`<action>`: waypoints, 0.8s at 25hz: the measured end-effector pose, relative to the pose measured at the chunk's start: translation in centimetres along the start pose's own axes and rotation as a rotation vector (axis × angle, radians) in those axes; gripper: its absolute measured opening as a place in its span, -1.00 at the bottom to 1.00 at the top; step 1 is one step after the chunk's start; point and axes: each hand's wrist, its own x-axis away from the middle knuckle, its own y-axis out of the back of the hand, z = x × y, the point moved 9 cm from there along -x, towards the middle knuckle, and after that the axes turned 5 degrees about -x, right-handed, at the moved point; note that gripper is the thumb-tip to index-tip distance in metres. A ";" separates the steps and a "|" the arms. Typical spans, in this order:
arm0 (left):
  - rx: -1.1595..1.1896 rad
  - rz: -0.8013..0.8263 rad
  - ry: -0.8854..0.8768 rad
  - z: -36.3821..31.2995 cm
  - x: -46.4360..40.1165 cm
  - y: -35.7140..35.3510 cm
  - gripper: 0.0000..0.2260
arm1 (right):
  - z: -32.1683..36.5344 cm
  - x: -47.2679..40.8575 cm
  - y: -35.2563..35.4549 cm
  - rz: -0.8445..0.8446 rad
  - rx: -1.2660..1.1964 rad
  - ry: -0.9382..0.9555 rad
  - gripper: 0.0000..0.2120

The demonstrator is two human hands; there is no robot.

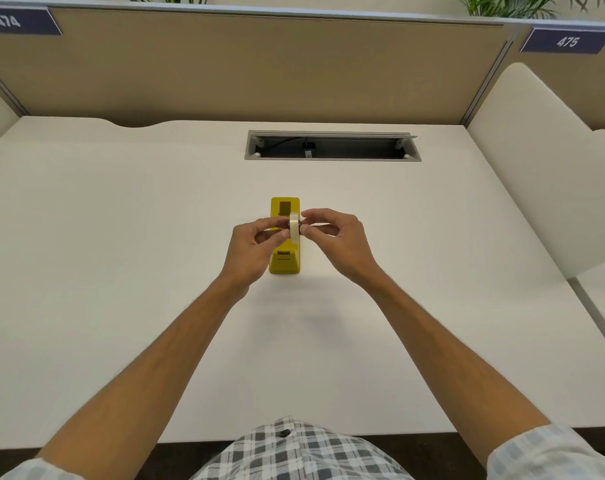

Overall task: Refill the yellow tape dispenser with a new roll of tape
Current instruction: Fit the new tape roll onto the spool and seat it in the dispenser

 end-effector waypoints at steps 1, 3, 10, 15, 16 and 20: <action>-0.005 -0.001 -0.001 0.1 -0.2 0.1 -0.78 | -0.1 -0.1 0.0 -0.020 0.002 0.003 -0.80; -0.008 -0.008 0.000 0.3 -0.5 0.3 -0.77 | -0.3 -0.4 -0.2 -0.043 0.017 0.006 -0.85; -0.072 -0.042 -0.026 0.6 -1.9 0.9 -0.77 | -0.7 -1.5 -0.6 -0.072 0.057 0.037 -0.88; -0.141 -0.063 -0.061 0.6 -3.2 1.1 -0.79 | -1.5 -2.7 -1.3 -0.047 0.054 0.002 -0.79; -0.156 -0.063 -0.069 0.6 -3.6 1.1 -0.78 | -1.6 -3.1 -1.4 -0.032 0.063 0.002 -0.78; -0.265 -0.037 -0.103 0.8 -5.0 0.8 -0.78 | -2.1 -4.4 -1.7 0.014 0.105 0.008 -0.77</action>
